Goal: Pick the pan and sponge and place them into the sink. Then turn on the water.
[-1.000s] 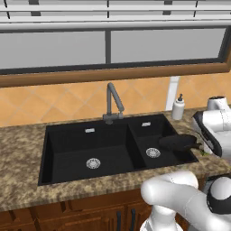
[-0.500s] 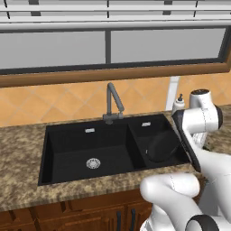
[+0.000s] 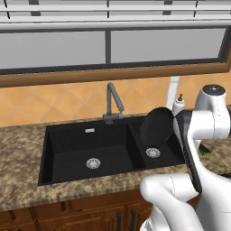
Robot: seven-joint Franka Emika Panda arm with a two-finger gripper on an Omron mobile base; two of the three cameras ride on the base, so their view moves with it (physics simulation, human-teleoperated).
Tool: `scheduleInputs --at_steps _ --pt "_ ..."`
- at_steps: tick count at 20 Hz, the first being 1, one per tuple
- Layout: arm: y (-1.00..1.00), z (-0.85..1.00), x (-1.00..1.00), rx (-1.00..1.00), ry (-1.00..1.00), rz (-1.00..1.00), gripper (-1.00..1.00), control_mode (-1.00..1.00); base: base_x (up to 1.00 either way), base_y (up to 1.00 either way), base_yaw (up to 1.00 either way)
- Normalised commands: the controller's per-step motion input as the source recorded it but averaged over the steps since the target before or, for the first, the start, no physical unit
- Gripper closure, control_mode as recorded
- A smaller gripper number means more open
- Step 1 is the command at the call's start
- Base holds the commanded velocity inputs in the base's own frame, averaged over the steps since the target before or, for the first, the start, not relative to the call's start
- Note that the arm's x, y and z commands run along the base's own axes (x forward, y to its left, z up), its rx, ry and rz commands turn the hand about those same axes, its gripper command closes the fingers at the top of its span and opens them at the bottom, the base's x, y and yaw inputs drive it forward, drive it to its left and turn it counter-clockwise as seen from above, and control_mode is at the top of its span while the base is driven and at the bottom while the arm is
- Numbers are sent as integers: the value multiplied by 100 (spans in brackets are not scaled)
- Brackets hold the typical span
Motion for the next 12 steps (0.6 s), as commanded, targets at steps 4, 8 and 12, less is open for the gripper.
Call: scheduleInputs --at_steps 4,8,12 --pt "35 7 16 19 2 1 100 -100 0 0 0" --pt "83 -38 70 16 13 6 100 -100 0 0 0" --pt "70 -42 61 17 12 8 100 -100 0 0 0"
